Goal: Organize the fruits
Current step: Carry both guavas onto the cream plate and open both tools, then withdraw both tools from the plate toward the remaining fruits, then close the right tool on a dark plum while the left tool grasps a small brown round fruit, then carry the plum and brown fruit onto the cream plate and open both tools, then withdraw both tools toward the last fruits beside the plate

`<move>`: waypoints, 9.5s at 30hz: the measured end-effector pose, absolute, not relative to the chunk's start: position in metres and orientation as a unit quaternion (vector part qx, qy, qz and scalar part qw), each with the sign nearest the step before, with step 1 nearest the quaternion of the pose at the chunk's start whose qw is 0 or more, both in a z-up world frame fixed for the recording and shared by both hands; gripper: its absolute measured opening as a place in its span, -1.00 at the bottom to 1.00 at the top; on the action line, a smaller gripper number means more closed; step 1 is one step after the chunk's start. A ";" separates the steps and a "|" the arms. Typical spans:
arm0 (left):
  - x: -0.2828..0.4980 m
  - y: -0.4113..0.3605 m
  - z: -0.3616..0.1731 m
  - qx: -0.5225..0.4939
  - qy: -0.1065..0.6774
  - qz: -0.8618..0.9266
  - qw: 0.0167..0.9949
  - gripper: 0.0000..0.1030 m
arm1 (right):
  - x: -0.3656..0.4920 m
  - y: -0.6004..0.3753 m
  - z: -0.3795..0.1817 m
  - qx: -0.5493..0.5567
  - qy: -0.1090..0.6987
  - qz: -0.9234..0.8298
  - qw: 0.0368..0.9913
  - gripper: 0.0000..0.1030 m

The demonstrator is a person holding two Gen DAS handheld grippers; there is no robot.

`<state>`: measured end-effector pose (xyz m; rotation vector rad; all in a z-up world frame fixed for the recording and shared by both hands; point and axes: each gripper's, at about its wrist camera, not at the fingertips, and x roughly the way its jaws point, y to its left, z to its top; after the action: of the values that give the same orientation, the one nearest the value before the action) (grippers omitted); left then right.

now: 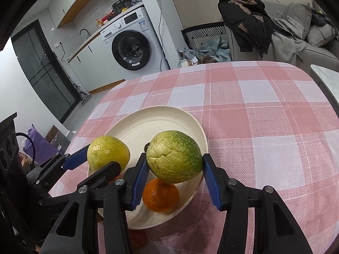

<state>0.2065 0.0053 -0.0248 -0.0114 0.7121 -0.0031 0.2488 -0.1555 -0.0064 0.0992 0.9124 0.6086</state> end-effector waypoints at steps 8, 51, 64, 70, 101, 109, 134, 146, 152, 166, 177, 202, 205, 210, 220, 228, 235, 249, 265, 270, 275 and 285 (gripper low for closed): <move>0.206 0.001 -0.028 0.007 0.350 -0.002 0.937 0.01 | 0.250 -0.156 -0.007 0.045 0.431 0.287 0.854 0.01; 0.074 0.021 0.012 -0.013 0.287 0.003 0.958 0.99 | 0.169 -0.174 0.018 -0.069 0.352 0.310 0.881 1.00; 0.059 0.013 0.000 -0.015 0.314 -0.006 0.949 0.99 | 0.151 -0.181 -0.003 -0.104 0.392 0.298 0.864 1.00; 0.059 0.009 -0.011 -0.007 0.331 -0.002 0.944 0.99 | 0.142 -0.178 -0.018 -0.147 0.408 0.294 0.852 1.00; 0.080 0.011 -0.039 -0.006 0.375 -0.006 0.927 0.99 | 0.149 -0.172 -0.043 -0.162 0.450 0.288 0.829 1.00; 0.082 0.010 -0.041 -0.006 0.381 -0.010 0.924 0.99 | 0.140 -0.166 -0.042 -0.171 0.446 0.314 0.821 0.82; 0.086 0.014 -0.046 -0.017 0.390 -0.012 0.920 0.99 | 0.124 -0.160 -0.033 -0.171 0.434 0.378 0.800 -0.28; 0.089 0.020 -0.048 -0.031 0.398 -0.008 0.917 0.99 | 0.121 -0.163 -0.026 -0.166 0.418 0.390 0.803 -0.51; 0.097 0.023 -0.051 -0.035 0.408 -0.006 0.912 0.93 | 0.124 -0.169 -0.019 -0.146 0.407 0.383 0.816 -0.51; 0.121 0.015 -0.061 -0.029 0.434 -0.031 0.900 -0.43 | 0.128 -0.172 -0.018 -0.136 0.406 0.380 0.820 -0.51; 0.110 0.003 -0.050 -0.012 0.406 -0.059 0.912 -0.52 | 0.131 -0.176 -0.017 -0.127 0.403 0.375 0.825 -0.51; 0.109 0.001 -0.003 -0.017 0.336 -0.050 0.941 -0.52 | 0.164 -0.173 0.021 -0.076 0.371 0.338 0.861 -0.51; 0.112 0.000 -0.001 -0.017 0.333 -0.048 0.941 -0.52 | 0.169 -0.173 0.022 -0.069 0.373 0.335 0.863 -0.51; 0.120 -0.001 0.002 -0.015 0.330 -0.043 0.943 -0.52 | 0.178 -0.173 0.026 -0.057 0.373 0.328 0.866 -0.51; 0.145 -0.004 0.001 -0.013 0.334 -0.037 0.942 -0.52 | 0.199 -0.165 0.023 -0.050 0.378 0.315 0.869 -0.51; 0.166 -0.008 -0.010 -0.002 0.346 -0.031 0.938 -0.52 | 0.214 -0.161 0.011 -0.041 0.389 0.313 0.866 -0.51; 0.179 -0.012 -0.020 0.009 0.354 -0.023 0.935 -0.52 | 0.225 -0.162 -0.001 -0.028 0.406 0.304 0.862 -0.51; 0.186 -0.011 -0.033 0.005 0.361 -0.026 0.932 -0.52 | 0.231 -0.161 -0.008 -0.021 0.406 0.296 0.864 -0.51; 0.175 -0.014 -0.028 0.004 0.349 -0.037 0.936 0.05 | 0.222 -0.168 0.004 -0.028 0.377 0.295 0.878 0.01; 0.158 -0.011 -0.017 0.001 0.337 -0.035 0.941 0.66 | 0.214 -0.176 0.008 -0.033 0.366 0.299 0.881 0.71; 0.137 -0.011 -0.011 0.007 0.327 -0.036 0.944 0.98 | 0.203 -0.181 0.012 -0.036 0.359 0.313 0.878 1.00; 0.103 -0.011 -0.009 0.003 0.326 -0.032 0.945 0.98 | 0.184 -0.183 0.007 -0.050 0.366 0.312 0.875 1.00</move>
<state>0.1034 -0.0106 -0.0085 0.0058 0.6639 -0.0655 0.1840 -0.1829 0.0073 -0.1041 0.7639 0.6504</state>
